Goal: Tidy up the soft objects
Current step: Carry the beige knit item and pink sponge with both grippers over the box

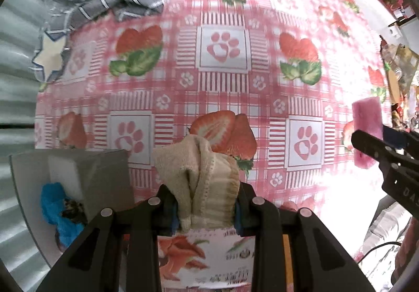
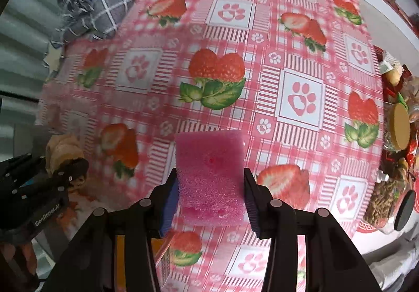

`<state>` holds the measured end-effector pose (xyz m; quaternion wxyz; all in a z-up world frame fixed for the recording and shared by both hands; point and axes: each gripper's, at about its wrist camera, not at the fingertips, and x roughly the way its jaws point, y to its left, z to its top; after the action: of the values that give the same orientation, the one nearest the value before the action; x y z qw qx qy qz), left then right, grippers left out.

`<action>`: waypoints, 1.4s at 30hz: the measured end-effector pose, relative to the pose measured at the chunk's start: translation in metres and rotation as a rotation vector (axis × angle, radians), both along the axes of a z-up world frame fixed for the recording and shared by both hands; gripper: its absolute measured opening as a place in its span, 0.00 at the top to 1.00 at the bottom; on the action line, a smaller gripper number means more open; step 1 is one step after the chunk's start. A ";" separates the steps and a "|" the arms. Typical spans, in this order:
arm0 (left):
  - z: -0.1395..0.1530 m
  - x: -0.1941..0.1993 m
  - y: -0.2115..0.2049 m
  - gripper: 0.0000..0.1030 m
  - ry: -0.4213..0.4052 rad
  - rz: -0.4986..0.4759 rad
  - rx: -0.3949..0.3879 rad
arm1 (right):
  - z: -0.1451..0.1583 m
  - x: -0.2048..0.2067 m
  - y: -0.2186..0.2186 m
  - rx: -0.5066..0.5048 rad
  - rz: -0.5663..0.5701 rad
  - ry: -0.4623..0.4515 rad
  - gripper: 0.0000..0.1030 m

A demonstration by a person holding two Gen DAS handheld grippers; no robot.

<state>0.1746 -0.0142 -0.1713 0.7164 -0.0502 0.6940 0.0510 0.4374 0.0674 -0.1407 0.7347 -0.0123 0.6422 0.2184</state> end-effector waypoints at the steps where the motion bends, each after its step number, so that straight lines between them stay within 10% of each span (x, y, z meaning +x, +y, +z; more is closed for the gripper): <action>1: 0.005 -0.003 0.001 0.67 -0.012 0.002 -0.002 | 0.004 -0.003 -0.003 0.004 -0.003 -0.004 0.54; 20: 0.093 -0.090 0.037 0.67 -0.164 -0.008 -0.057 | 0.075 -0.085 0.001 0.033 -0.042 -0.058 0.54; 42: 0.105 -0.182 0.129 0.67 -0.198 0.160 -0.061 | 0.120 -0.151 0.115 0.049 0.159 -0.093 0.54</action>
<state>-0.0069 0.1152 -0.0661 0.7731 -0.1319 0.6150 0.0819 0.2866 0.1824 -0.0210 0.7441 -0.0551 0.5989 0.2908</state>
